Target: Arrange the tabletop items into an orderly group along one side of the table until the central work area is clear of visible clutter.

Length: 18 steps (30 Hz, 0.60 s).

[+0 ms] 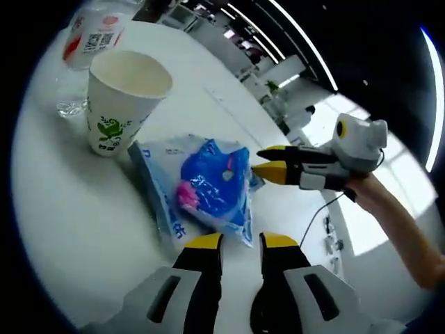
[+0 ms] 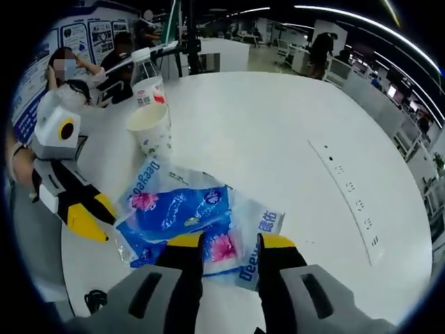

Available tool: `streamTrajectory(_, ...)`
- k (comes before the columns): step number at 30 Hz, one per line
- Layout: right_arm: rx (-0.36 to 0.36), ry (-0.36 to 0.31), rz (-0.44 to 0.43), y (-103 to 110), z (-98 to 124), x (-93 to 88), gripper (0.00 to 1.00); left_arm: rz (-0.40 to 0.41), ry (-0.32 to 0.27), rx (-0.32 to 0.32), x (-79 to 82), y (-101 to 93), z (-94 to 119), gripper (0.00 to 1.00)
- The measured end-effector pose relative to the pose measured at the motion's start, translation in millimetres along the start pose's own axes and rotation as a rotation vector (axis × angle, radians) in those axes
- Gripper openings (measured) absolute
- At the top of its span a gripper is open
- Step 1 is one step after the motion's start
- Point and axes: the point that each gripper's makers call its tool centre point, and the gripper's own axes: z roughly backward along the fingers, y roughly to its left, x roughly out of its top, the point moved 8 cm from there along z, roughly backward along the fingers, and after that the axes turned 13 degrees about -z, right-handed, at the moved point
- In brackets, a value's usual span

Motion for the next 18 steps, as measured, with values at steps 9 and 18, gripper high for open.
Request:
streamTrajectory(9, 0.016, 0.013, 0.015, 0.8, -4.3, -2.1, 0.24, 0.005, -0.003, -0.003, -1.0, 0.3, -0.2, 0.15)
streamTrajectory(18, 0.033, 0.013, 0.049, 3.5, -8.2, 1.3, 0.15, 0.021, 0.0, -0.004, -1.1, 2.2, -1.8, 0.13)
